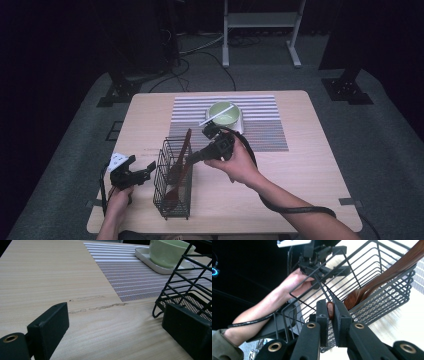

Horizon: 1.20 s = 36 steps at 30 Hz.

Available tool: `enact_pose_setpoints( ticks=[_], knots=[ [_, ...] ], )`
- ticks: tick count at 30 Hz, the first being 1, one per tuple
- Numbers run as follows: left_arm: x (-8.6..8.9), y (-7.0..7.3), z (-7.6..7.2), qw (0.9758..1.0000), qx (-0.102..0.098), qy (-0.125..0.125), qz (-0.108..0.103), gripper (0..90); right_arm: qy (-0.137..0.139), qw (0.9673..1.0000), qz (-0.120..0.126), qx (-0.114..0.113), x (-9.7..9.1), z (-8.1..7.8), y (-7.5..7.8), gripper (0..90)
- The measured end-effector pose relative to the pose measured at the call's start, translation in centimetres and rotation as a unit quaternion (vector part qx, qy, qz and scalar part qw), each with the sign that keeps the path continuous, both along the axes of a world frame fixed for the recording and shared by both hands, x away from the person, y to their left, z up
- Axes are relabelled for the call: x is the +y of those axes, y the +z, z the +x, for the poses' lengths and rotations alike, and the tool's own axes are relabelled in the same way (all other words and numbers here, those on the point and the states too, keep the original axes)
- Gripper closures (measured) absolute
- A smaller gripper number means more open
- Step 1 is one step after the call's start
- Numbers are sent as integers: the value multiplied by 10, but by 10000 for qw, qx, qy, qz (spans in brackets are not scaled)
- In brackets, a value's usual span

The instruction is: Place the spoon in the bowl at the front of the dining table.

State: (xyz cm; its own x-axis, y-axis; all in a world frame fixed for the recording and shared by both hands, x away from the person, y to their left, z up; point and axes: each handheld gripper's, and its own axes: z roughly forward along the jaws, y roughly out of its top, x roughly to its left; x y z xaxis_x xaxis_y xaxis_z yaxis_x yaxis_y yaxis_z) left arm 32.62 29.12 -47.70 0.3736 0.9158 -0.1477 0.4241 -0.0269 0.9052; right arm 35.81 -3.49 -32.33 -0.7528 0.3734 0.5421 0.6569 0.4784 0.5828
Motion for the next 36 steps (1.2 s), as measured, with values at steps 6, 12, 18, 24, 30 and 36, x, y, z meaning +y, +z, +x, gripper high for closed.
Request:
enact_pose_setpoints(
  ticks=[6, 12, 18, 24, 30, 36],
  knots=[
    [0, 0, 0, 10000, 6, -1, 13, 65, -66, 9999, 124, -40, -9, 2, 9, 833],
    [0, 0, 0, 10000, 10, -1, 16, 65, -121, 9996, 256, -38, -16, 4, 17, 833],
    [0, 0, 0, 10000, 10, 1, 11, 64, -174, 9992, 347, -33, -21, 6, 25, 833],
    [0, 0, 0, 10000, 12, -2, 15, 65, -204, 9987, 451, -109, -28, 7, 38, 833],
    [0, 0, 0, 10000, 19, -6, 29, 65, -251, 9982, 542, -94, -37, 8, 46, 833],
    [0, 0, 0, 10000, 19, -4, 28, 65, -292, 9978, 600, -27, -46, 9, 49, 833]
  ],
)
